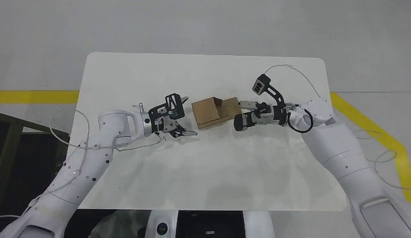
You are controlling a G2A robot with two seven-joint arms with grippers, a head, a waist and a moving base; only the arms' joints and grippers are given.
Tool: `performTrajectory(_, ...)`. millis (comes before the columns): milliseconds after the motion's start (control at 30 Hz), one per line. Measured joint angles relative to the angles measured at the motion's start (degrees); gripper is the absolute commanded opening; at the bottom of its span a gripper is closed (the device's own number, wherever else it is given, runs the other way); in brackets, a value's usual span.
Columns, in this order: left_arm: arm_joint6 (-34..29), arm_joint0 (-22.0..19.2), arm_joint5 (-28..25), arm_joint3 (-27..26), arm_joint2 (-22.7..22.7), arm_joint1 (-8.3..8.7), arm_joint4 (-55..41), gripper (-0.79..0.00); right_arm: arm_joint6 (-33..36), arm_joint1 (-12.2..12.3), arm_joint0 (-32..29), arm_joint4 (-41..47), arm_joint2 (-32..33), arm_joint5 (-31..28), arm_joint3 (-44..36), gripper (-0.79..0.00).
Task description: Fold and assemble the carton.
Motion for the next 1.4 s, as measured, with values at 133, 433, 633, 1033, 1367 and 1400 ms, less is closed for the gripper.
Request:
performTrajectory(133,0.2,-1.8,1.9,2.1,2.6,-1.15,-0.2,0.000,-2.1,-0.3,0.2,-2.1,-0.3,0.9,0.3,0.000)
performTrajectory(433,-0.6,-4.7,3.1,6.8,4.3,-2.72,-3.9,0.000,-5.0,-1.8,1.6,-3.1,-1.7,0.1,1.5,0.000)
performTrajectory(633,-0.9,-5.5,1.9,8.7,4.0,-3.06,-5.0,0.000,-5.3,-3.0,3.1,-3.2,-2.7,-1.0,3.4,0.000)
performTrajectory(1033,-1.2,-5.9,1.4,10.2,2.0,-3.16,-5.7,0.000,-3.7,-4.0,1.8,-1.3,-2.1,-1.6,4.1,0.000)
performTrajectory(1367,-2.1,-6.0,-0.6,10.1,2.7,-3.55,-5.0,0.000,-6.0,-5.0,0.3,-1.7,-2.5,-2.7,4.2,0.000)
performTrajectory(1400,-2.1,-6.2,-0.5,10.2,2.9,-3.68,-5.0,0.000,-6.2,-5.1,0.3,-1.7,-2.5,-3.0,4.4,0.000)
